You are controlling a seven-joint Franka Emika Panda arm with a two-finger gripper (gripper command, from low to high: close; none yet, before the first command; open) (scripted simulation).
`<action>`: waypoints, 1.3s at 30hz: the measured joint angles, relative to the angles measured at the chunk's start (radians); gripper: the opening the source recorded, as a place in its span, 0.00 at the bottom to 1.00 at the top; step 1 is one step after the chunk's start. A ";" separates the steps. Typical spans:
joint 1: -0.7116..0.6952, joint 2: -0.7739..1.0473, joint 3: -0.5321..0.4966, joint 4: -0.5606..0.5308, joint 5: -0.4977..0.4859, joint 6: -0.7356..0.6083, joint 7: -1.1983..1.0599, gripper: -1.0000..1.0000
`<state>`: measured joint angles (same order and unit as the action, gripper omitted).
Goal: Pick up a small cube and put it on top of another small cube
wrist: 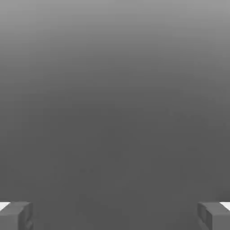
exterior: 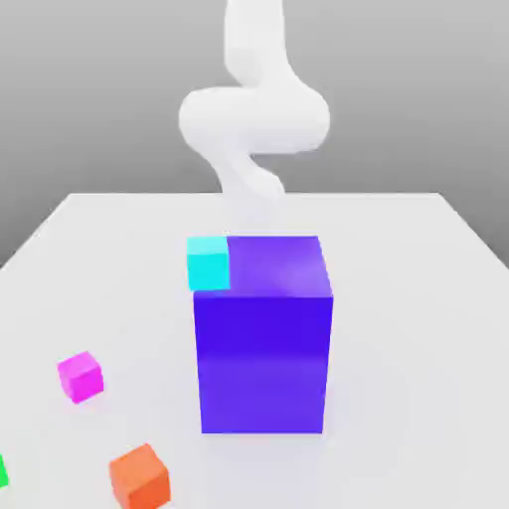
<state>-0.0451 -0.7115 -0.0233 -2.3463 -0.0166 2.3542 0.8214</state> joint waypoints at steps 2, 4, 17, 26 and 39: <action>-0.039 0.079 -0.023 -0.040 -0.014 0.048 0.018 0.50; -0.076 0.152 -0.047 -0.078 -0.025 0.093 0.034 0.50; -0.278 0.623 -0.246 -0.322 -0.008 0.381 0.071 0.50; -0.453 0.957 -0.153 -0.373 0.245 0.604 -0.096 0.50; -0.460 0.908 -0.161 -0.385 0.180 0.569 -0.047 0.00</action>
<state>-0.5053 0.1970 -0.1847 -2.7316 0.1630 2.9227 0.7747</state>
